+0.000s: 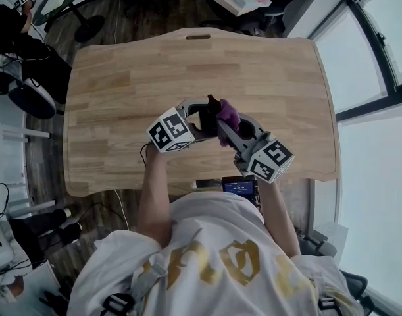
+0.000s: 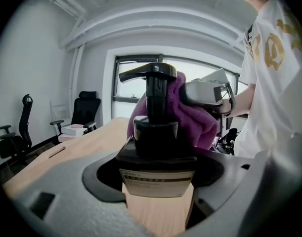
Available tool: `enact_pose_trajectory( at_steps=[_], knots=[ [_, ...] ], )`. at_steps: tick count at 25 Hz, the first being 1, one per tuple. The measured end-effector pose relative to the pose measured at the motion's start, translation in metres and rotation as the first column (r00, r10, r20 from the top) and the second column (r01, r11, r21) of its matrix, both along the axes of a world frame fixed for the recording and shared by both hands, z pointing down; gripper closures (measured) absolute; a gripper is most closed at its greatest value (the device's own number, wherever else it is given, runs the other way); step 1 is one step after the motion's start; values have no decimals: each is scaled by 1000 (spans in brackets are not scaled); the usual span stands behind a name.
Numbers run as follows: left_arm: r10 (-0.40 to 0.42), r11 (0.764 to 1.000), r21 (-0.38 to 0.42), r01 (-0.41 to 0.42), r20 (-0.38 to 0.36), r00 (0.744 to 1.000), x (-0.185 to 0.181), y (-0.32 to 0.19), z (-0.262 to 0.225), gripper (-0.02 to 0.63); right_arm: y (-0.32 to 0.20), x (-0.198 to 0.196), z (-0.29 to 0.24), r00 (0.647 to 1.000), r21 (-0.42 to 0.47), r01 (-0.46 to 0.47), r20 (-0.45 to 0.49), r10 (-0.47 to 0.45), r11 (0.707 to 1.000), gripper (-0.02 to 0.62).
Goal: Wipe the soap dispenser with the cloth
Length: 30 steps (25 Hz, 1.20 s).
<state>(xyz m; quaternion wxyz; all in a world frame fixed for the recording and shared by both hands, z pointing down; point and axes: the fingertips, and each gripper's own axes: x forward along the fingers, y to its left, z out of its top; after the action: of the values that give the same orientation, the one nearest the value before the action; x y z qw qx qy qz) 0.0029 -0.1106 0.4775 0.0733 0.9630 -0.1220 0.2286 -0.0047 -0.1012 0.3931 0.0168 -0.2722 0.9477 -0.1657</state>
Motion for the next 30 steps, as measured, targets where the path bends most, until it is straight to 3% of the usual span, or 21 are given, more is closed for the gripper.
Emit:
enact_pose_trajectory(
  at_steps=[11,16,19,21,23,26,28,30],
  knots=[
    [40,999,8,-40,18,999,4,5,-2,259,-5,8,1,1000,13,13,15,-13,1000,526],
    [67,998,15,-68,41,997,3,10,-3,259,-9,12,3,993,113,24,-120,-10,993,526],
    [105,994,13,-106,48,993,10,17,-3,259,-19,14,5,963,220,22,-268,38,975,528],
    [134,991,3,-134,39,990,17,22,-3,259,-25,15,1,957,252,35,-287,40,967,528],
    [157,988,-6,-157,20,987,23,26,-5,259,-27,17,-1,978,208,46,-207,-2,977,528],
    [172,985,2,-172,10,985,28,27,-9,259,-30,23,-1,998,47,66,1,-66,997,528],
    [182,983,10,-183,35,983,28,28,-7,259,-33,30,-4,980,-87,95,182,-78,992,528],
    [201,979,17,-203,90,975,28,30,-2,259,-37,36,-6,927,-222,176,365,-86,959,528]
  ],
)
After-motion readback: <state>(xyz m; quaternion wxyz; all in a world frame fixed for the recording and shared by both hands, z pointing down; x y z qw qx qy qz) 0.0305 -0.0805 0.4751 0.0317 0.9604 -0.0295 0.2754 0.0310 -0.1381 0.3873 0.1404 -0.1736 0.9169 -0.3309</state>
